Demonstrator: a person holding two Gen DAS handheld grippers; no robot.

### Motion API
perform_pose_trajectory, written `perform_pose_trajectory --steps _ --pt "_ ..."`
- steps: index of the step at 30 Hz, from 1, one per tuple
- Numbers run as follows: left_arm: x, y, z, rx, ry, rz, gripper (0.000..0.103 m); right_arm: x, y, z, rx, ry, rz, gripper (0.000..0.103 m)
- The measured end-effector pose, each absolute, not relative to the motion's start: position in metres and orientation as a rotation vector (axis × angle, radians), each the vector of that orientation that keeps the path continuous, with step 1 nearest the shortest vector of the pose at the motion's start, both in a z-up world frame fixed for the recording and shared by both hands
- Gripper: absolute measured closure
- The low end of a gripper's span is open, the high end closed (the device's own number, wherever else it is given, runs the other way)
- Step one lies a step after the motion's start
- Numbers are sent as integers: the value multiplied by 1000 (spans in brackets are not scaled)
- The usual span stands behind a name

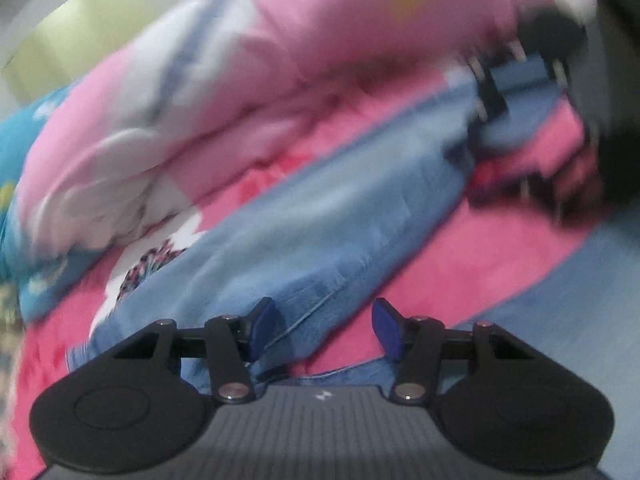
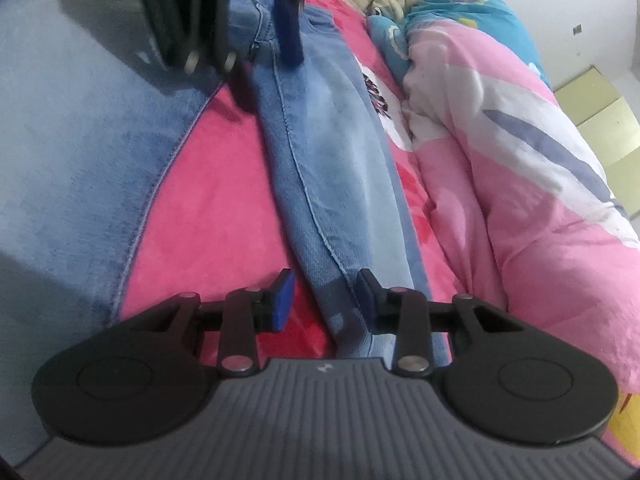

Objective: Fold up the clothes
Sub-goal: 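Pinch the jeans leg with the left gripper while the right gripper releases and lifts away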

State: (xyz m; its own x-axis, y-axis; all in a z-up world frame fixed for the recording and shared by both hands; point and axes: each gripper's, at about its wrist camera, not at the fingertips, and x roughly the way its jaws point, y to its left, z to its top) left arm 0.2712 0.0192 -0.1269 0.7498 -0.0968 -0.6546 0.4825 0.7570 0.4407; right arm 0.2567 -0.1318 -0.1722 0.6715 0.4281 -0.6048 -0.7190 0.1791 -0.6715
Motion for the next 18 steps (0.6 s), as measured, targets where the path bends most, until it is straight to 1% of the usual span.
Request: perform_pose_trajectory --steps 2,3,4,5,6,7,8,9,10,13,17,18 --pt "277 16 -136 705 643 -368 47 261 -132 -174 -1122 314 843 74" --pt "280 16 -137 712 637 -375 47 265 -132 -175 -1114 324 850 76" --pt "283 17 -137 713 634 -381 51 269 -132 -173 -1091 343 857 83" --pt "285 18 -138 703 636 -386 64 272 -132 -172 -1067 363 864 87" --pt "287 20 -139 688 643 -397 70 276 -133 -169 -1037 384 872 94" --pt "287 22 -139 680 646 -408 85 279 -137 -161 -968 413 892 99" --pt "286 24 -138 679 639 -414 94 281 -140 -153 -897 442 911 99" --pt "283 26 -136 676 634 -426 94 283 -144 -145 -828 468 930 101" --pt "280 29 -133 668 631 -443 98 284 -149 -137 -772 483 955 101" --pt "271 39 -123 645 634 -513 98 287 -158 -129 -684 545 1010 100" --pt "274 43 -125 630 695 -568 96 301 -151 -151 -637 692 1037 100" --pt "275 42 -129 645 710 -578 96 303 -151 -152 -622 700 1040 99"
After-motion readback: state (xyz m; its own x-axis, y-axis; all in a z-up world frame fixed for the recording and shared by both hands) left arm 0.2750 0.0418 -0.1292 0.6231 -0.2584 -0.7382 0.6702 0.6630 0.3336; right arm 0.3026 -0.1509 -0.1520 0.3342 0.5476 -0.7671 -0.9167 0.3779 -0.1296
